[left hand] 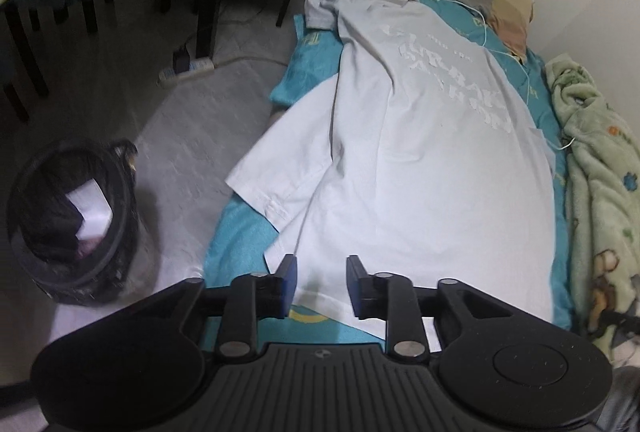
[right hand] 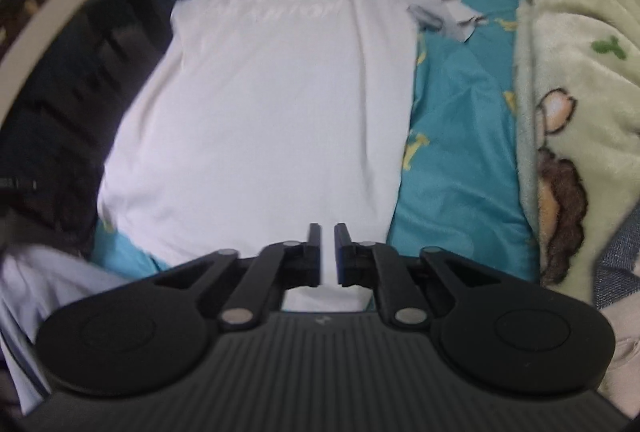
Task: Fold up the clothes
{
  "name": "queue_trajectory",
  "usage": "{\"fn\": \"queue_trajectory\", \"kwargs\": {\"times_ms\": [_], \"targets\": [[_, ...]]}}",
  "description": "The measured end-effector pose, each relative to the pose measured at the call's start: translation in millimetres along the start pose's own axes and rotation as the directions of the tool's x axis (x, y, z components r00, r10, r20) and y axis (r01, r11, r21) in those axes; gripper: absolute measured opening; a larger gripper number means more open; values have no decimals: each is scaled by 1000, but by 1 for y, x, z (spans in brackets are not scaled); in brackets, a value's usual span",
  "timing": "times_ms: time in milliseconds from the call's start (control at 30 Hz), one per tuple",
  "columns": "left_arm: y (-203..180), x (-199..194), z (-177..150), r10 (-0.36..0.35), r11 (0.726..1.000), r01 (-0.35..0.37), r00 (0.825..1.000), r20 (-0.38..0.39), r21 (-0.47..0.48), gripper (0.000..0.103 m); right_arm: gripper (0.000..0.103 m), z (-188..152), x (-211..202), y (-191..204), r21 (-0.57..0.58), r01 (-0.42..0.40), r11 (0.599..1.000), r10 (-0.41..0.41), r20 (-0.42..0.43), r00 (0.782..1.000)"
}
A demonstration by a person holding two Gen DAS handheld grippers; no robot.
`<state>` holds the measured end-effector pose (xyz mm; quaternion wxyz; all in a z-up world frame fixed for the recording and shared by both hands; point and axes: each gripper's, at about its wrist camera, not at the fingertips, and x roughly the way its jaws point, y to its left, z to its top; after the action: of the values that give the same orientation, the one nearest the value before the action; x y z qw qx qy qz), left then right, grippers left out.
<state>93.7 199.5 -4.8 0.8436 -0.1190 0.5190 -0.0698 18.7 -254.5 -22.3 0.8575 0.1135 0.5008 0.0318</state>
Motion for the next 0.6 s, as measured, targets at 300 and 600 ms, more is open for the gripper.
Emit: {"fn": "queue_trajectory", "kwargs": {"times_ms": [300,600], "targets": [[-85,-21,2,40,976,-77,982,182,201,75,48,13,10,-10,160,-89,983,48,248,968],[-166,5,14,-36,958,-62,943,331,281,103,78,39,41,-22,225,-107,969,23,345,938]]}}
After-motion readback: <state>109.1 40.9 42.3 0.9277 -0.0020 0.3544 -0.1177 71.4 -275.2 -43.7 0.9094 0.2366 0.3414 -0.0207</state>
